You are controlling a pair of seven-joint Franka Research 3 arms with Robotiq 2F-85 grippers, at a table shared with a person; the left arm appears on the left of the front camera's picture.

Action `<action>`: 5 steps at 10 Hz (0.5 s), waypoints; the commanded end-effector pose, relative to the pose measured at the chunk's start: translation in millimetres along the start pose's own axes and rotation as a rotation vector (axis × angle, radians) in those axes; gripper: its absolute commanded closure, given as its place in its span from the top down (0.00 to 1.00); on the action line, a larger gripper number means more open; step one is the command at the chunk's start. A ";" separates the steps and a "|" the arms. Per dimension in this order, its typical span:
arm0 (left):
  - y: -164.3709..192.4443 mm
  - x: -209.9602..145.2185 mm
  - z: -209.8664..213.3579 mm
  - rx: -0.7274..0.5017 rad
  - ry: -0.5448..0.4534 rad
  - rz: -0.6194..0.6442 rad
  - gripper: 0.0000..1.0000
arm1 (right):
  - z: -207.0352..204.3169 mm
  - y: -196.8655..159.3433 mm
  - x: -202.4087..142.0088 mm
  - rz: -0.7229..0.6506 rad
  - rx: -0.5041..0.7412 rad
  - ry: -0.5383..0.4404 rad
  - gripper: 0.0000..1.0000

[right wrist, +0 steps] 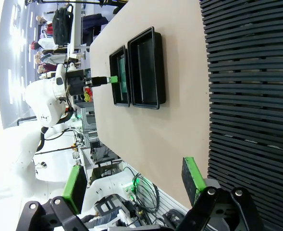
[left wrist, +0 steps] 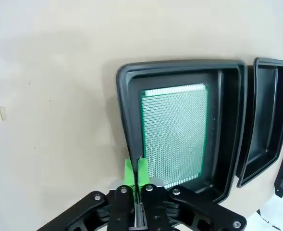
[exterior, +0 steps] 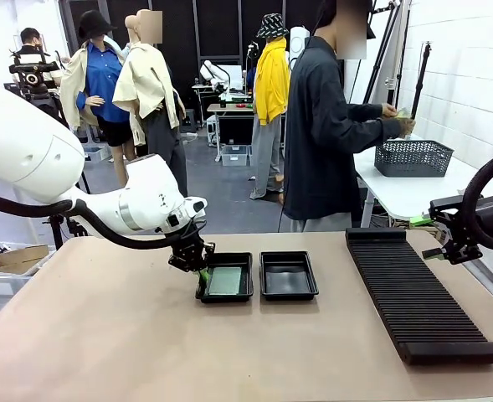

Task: Inspect and transfer BCBs to ESD trays.
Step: Pick up the ESD tray and place it on the left side of the table.

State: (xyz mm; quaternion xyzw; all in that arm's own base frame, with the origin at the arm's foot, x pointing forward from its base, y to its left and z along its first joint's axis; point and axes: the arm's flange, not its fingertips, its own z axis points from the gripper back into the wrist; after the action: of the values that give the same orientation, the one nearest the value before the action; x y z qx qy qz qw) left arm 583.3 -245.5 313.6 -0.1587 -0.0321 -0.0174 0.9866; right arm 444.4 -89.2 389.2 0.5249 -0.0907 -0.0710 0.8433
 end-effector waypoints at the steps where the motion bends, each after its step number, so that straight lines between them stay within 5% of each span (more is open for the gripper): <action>1: -1.9 0.6 0.2 0.000 -0.011 -0.003 0.00 | -2.3 1.4 1.7 -0.009 -0.006 -0.010 1.00; 5: -1.9 0.6 0.2 0.000 -0.011 -0.003 0.00 | -2.3 1.4 1.7 -0.009 -0.006 -0.010 1.00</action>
State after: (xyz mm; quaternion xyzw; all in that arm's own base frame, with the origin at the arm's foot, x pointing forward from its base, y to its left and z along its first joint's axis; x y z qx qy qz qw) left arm 583.2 -246.4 314.0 -0.1591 -0.0325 -0.0182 0.9866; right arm 444.4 -89.2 389.2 0.5249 -0.0907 -0.0710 0.8433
